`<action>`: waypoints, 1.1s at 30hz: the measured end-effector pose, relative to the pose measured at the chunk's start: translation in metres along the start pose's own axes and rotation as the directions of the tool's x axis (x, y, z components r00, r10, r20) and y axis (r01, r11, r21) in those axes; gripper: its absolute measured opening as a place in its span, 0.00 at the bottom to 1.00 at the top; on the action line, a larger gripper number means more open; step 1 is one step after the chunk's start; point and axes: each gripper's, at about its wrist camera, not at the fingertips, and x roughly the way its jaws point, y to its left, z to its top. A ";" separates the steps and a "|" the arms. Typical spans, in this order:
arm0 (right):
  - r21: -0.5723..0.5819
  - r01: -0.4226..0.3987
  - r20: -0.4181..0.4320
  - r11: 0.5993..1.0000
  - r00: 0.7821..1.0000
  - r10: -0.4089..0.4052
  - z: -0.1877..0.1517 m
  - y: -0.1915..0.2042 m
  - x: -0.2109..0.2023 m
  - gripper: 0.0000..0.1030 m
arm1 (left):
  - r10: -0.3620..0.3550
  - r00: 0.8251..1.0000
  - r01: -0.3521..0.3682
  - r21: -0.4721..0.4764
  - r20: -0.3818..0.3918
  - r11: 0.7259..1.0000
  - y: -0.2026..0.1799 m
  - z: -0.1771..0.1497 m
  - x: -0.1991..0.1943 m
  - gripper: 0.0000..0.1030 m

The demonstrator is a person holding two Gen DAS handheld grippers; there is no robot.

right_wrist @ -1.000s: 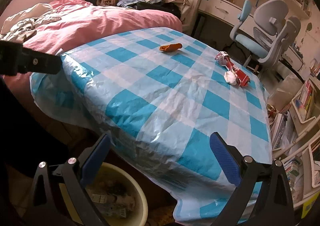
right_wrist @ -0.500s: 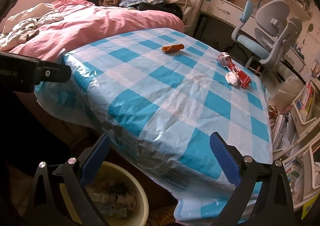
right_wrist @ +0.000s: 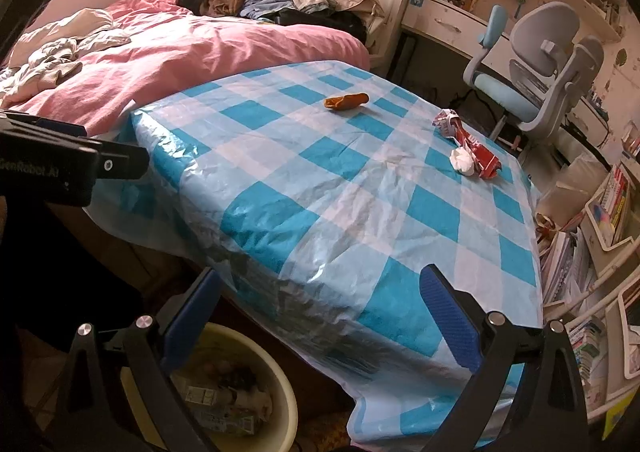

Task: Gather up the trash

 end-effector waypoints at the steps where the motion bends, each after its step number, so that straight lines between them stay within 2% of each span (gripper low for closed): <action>1: -0.002 0.001 -0.002 1.000 1.000 -0.001 0.000 0.000 0.000 0.92 | -0.001 1.000 0.001 0.001 0.000 1.000 0.000 0.000 0.000 0.89; 12: -0.026 0.012 -0.013 1.000 1.000 -0.012 0.000 0.006 0.004 0.92 | -0.014 1.000 0.014 -0.010 0.000 1.000 0.000 0.002 0.000 0.89; 21: -0.009 0.038 0.010 0.999 0.999 -0.038 0.001 0.003 0.003 0.92 | -0.018 0.996 0.017 0.023 0.087 1.000 -0.025 0.048 -0.007 0.90; 27: 0.043 0.045 0.007 0.998 0.999 -0.046 0.007 -0.006 0.009 0.92 | -0.029 0.998 0.028 0.022 0.062 0.999 -0.029 0.068 0.007 0.90; 33: 0.035 0.044 0.000 0.998 0.999 -0.044 0.013 -0.004 0.018 0.92 | -0.052 0.998 0.051 0.018 0.029 0.999 -0.030 0.070 0.017 0.90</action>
